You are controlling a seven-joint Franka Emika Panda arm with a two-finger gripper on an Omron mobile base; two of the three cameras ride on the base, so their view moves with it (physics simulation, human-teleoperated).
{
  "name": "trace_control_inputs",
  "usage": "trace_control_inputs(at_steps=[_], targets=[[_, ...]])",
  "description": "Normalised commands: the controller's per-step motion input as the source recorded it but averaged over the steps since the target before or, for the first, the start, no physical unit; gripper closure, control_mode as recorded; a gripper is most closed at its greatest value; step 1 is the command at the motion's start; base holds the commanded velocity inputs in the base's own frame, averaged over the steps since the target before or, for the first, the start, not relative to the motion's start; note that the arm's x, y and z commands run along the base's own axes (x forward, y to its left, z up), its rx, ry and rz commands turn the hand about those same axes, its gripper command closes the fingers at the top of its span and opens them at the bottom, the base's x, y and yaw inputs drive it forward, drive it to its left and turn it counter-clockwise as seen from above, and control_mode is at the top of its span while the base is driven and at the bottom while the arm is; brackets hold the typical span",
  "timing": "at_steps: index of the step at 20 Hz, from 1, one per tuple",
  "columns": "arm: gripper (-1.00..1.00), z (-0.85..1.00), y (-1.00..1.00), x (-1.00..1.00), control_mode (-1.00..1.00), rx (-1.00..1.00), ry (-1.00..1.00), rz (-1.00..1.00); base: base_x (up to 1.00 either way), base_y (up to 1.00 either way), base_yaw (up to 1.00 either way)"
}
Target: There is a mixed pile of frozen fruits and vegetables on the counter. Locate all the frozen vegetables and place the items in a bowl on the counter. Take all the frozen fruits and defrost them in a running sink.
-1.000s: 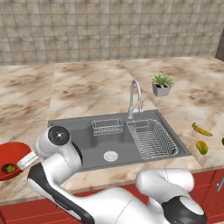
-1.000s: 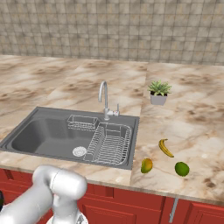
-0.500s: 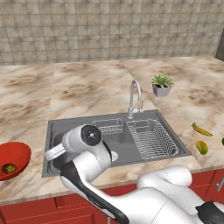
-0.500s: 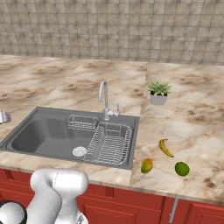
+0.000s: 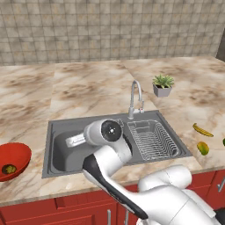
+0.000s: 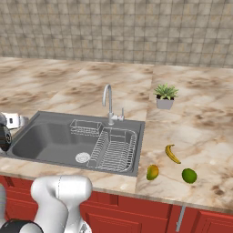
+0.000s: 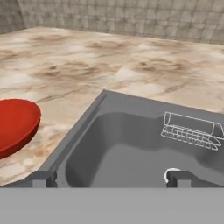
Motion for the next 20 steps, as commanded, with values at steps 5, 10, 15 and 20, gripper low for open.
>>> trace_control_inputs(at_steps=[5,10,15,20], targets=[[-1.0,0.14,-0.57,0.17,-1.0,0.04,0.03,-0.16,0.0,0.0,0.0],[-1.0,0.1,-0.42,0.09,-1.0,0.1,0.15,-0.13,0.0,0.0,0.0],[-1.0,0.09,-0.39,0.08,-1.0,0.08,0.2,-0.11,0.0,0.0,0.0],[-1.0,0.05,-0.25,0.0,-1.0,0.01,0.19,-0.08,0.0,0.0,0.0]])
